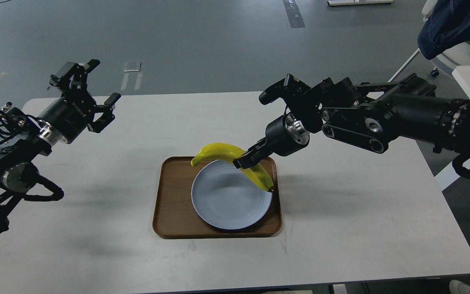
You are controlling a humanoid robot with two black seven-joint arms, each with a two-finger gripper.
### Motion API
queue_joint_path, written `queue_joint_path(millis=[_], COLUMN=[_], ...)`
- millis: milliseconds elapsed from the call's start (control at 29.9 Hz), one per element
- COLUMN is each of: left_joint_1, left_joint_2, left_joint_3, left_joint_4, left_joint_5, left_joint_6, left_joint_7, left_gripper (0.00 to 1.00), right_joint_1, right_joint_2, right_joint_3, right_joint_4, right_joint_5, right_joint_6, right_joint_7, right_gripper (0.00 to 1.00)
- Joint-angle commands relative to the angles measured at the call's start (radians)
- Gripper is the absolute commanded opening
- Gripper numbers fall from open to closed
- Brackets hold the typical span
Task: Place banana on plate with both arms
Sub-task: 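Lift the banana with the right gripper and carry it over the plate, then lower the banana onto the plate and open the right gripper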
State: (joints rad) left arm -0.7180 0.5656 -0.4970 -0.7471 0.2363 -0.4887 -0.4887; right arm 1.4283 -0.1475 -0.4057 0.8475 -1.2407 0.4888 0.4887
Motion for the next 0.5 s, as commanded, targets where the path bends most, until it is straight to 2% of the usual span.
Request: queue_joint_path(millis=[0,468], left_joint_1=[0.002,0.002], left_joint_2=[0.010,0.008], left_joint_3=[0.000,-0.002], left_joint_4=[0.000,0.000], left_joint_5=[-0.002,-0.002], left_joint_6=[0.000,0.000], left_joint_7=[0.000,0.000], left_gripper=[0.98,0.98], right_joint_1=[-0.017,-0.046], right_joint_2=[0.031,0.075], right_joint_3=[-0.045,-0.050], right_joint_4=[-0.002,-0.068], right_joint_5=[0.000,0.000], right_joint_6=[0.000,0.000], right_joint_7=[0.000,0.000], right_gripper=[0.00,0.00])
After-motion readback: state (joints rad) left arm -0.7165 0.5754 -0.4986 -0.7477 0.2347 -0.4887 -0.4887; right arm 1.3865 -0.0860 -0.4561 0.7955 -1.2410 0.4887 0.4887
